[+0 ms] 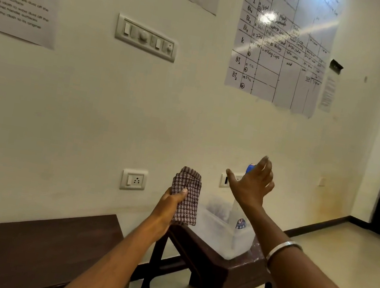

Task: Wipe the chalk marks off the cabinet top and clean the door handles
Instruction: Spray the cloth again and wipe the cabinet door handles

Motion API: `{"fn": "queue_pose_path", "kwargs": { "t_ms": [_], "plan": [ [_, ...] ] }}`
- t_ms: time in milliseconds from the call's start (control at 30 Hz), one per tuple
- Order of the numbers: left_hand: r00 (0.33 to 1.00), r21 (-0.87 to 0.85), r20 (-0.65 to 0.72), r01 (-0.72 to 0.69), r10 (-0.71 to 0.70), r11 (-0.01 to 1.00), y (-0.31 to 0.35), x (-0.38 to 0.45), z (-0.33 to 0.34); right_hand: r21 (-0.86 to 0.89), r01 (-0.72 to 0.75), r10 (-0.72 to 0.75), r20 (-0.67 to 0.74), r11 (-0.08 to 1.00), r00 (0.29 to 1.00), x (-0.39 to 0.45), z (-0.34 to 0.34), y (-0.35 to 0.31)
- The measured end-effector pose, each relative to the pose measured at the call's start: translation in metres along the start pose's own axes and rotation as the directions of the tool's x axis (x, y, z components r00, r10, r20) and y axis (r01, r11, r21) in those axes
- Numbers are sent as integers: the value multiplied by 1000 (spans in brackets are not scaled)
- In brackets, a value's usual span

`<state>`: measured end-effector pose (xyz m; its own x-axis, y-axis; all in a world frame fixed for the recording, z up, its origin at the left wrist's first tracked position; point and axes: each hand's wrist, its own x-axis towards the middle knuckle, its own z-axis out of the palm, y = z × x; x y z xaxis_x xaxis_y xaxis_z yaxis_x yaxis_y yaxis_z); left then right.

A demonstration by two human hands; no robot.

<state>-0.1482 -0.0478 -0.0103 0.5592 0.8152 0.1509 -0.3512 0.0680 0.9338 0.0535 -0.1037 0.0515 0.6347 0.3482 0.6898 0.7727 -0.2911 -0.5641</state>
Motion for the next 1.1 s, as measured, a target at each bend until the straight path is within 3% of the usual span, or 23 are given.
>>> {"fn": "queue_pose_path", "kwargs": {
  "t_ms": [100,167,367,533,633,833,1100],
  "plan": [
    [1000,4,-9,-13,14,1000,7,-7,-4,-64,193,-199,-88,979,976,-7,-7,-18],
    [1000,13,-9,-27,27,1000,13,-13,-8,-21,335,-336,-69,942,939,-13,-6,-31],
    [997,69,-42,-64,67,996,29,-24,-38,323,455,-533,216,830,818,-43,18,-78],
    [990,134,-102,-89,103,987,40,-41,-81,503,318,-556,444,804,703,-66,42,-125],
    [985,151,-140,-84,105,985,39,-55,-114,556,302,-613,543,775,573,-84,55,-149],
    [972,150,-234,10,26,989,31,-97,-189,651,308,-720,615,693,320,-137,81,-190],
    [947,0,-313,70,-67,998,12,-154,-261,744,-157,-753,658,650,2,-205,134,-209]
  ]
}}
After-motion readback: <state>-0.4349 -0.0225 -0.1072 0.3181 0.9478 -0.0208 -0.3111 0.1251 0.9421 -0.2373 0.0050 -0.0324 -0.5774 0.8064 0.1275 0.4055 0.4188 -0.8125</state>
